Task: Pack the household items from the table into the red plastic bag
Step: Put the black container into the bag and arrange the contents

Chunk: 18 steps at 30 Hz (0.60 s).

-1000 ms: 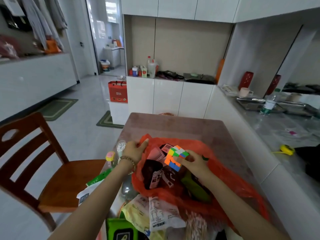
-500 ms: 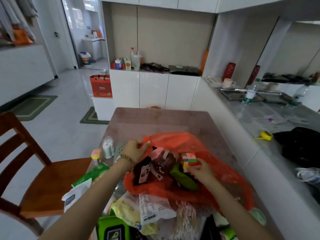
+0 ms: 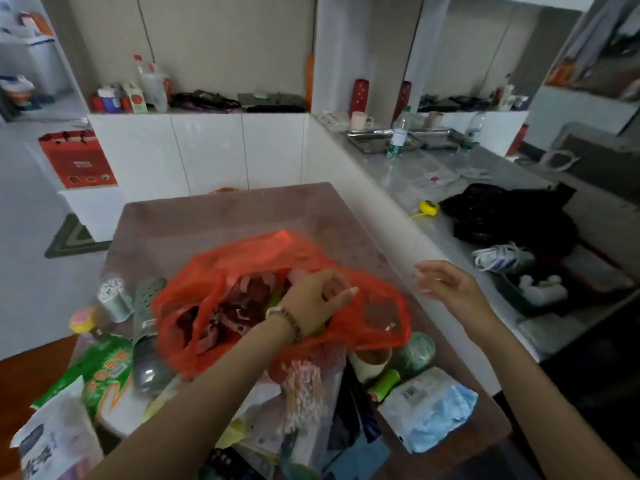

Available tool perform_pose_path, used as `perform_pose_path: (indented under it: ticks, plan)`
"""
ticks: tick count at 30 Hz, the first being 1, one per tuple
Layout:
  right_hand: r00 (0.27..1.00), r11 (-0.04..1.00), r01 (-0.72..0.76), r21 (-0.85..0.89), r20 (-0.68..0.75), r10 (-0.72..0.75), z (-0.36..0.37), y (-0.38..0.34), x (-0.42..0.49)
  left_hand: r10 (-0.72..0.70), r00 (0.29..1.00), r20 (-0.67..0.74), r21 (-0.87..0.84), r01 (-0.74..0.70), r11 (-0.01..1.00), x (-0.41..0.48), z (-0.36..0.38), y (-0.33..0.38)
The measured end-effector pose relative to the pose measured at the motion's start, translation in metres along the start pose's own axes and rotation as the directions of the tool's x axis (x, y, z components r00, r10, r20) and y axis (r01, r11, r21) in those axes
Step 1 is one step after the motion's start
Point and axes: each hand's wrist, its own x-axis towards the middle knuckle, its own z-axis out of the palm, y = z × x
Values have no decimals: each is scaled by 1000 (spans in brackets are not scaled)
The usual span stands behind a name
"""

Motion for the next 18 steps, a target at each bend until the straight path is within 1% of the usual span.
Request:
perform_pose_path:
  ticks: [1, 2, 4, 5, 7, 8, 10, 11, 13, 15, 18]
  plan:
    - [998, 999, -35, 0, -48, 35, -13, 12, -7, -14, 998, 67, -28, 15, 999, 3, 19, 3]
    - [994, 997, -82, -5, -77, 81, -24, 28, -14, -55, 988, 147, -55, 63, 996, 5, 39, 6]
    - [975, 979, -203, -23, -100, 200, -38, 64, -27, -126, 937, 324, -122, 174, 977, 7, 76, 8]
    - [959, 963, -268, -22, -106, 264, -42, 82, -32, -96, 921, 378, -82, 136, 987, 9, 95, 6]
    - [929, 932, -361, -19, -93, 358, -43, 115, -36, -88, 887, 452, 79, 59, 995, 9, 126, 0]
    - [925, 926, -376, -41, -71, 373, -42, 129, -36, -91, 887, 453, 185, 6, 983, 10, 138, -6]
    - [931, 924, -364, -115, -26, 364, -38, 154, -29, -41, 891, 453, 269, -92, 959, 11, 154, -18]
    - [933, 922, -358, -145, -13, 360, -35, 164, -24, -41, 889, 456, 301, -112, 947, 13, 161, -26]
    - [933, 912, -354, -208, -13, 359, -28, 179, -15, -112, 875, 471, 423, -113, 899, 19, 170, -44]
    - [939, 899, -336, -280, -20, 344, -20, 191, -6, -192, 874, 446, 522, -79, 849, 26, 169, -60]
    - [949, 877, -305, -370, -36, 315, -12, 202, 3, -259, 865, 431, 585, -50, 809, 37, 164, -81]
